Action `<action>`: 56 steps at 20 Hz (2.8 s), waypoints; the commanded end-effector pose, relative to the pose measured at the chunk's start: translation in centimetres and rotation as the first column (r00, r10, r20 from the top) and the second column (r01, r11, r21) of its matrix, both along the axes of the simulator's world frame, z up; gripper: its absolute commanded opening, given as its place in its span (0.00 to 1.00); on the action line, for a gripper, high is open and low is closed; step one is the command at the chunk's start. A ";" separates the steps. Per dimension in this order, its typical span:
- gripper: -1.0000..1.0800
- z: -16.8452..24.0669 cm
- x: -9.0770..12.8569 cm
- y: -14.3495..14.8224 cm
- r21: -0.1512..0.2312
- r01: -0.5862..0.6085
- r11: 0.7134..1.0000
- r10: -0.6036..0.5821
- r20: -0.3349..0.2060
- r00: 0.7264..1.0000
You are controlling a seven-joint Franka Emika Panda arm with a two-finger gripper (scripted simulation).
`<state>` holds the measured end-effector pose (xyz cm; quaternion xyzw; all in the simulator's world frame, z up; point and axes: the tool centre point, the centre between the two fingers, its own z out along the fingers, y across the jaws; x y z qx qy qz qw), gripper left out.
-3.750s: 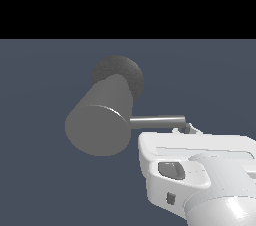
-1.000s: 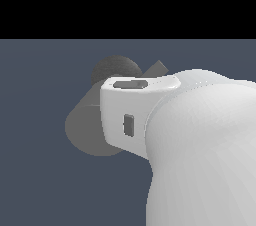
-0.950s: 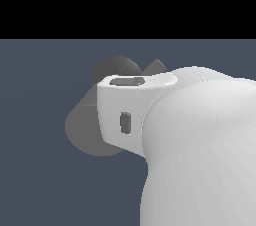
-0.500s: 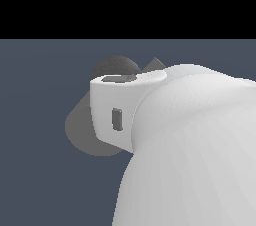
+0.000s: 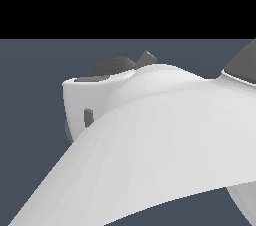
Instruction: Turn on the faucet by rotating a designated handle.
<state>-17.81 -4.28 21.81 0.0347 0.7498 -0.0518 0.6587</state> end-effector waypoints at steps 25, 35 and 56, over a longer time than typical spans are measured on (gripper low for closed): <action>0.00 2.5 0.8 6.8 0.012 -0.045 0.999 0.045 0.028 0.999; 0.00 4.4 1.0 9.2 0.010 -0.052 0.999 0.051 0.071 0.996; 0.00 3.3 2.6 10.6 -0.011 -0.013 1.000 0.013 0.061 0.998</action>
